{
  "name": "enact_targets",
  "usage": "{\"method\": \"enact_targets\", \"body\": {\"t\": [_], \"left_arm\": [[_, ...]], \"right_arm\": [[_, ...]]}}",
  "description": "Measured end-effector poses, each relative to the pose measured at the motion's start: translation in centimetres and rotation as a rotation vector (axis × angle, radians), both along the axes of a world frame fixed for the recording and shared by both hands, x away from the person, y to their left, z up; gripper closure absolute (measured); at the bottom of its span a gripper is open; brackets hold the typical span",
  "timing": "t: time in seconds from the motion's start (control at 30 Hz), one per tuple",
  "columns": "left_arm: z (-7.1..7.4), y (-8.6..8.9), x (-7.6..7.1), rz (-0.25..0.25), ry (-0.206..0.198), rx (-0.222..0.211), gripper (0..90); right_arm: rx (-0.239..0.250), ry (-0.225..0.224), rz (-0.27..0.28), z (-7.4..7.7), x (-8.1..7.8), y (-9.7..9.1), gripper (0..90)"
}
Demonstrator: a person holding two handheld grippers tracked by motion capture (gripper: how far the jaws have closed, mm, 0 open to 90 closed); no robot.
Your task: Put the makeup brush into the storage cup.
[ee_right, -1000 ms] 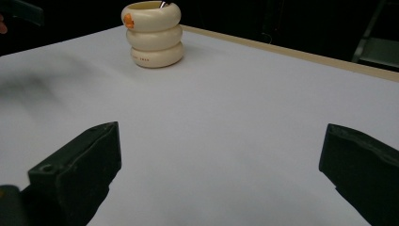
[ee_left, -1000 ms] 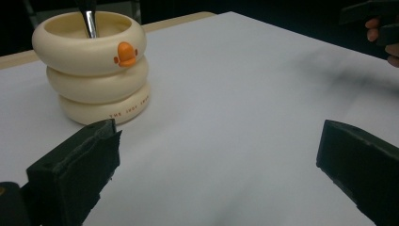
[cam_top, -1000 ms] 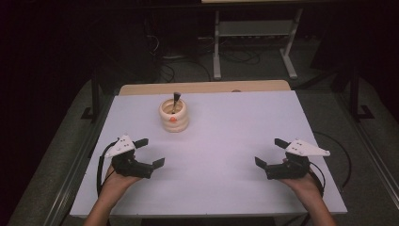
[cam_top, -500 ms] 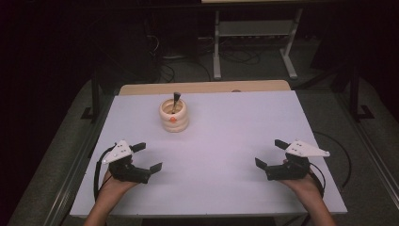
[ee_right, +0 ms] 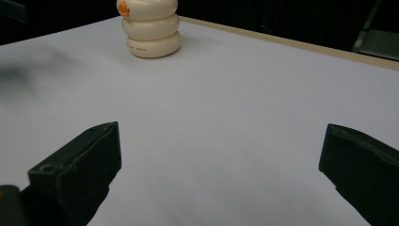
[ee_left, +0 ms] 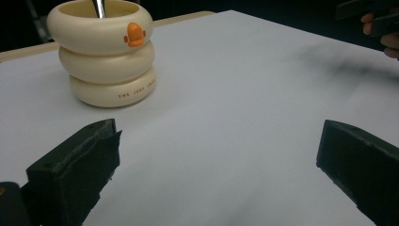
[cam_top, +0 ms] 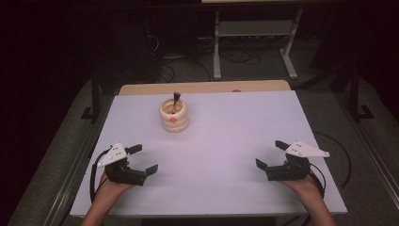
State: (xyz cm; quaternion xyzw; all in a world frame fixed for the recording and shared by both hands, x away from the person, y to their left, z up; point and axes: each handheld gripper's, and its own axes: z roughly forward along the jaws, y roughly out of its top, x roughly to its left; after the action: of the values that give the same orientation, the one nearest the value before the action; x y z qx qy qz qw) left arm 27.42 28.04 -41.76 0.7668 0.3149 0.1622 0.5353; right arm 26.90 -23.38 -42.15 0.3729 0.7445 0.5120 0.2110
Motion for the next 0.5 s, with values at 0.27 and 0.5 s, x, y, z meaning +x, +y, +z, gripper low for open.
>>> {"method": "enact_targets", "body": {"t": [0.27, 0.5], "left_arm": [[-0.30, 0.17, 0.28, -0.001, 0.007, 0.016, 0.0], [-0.30, 0.03, 0.39, -0.003, 0.005, 0.021, 0.0]], "right_arm": [[-0.007, 0.006, -0.002, -0.11, -0.01, -0.02, 0.0], [-0.012, 0.010, -0.002, -0.17, -0.06, -0.06, 0.0]]}}
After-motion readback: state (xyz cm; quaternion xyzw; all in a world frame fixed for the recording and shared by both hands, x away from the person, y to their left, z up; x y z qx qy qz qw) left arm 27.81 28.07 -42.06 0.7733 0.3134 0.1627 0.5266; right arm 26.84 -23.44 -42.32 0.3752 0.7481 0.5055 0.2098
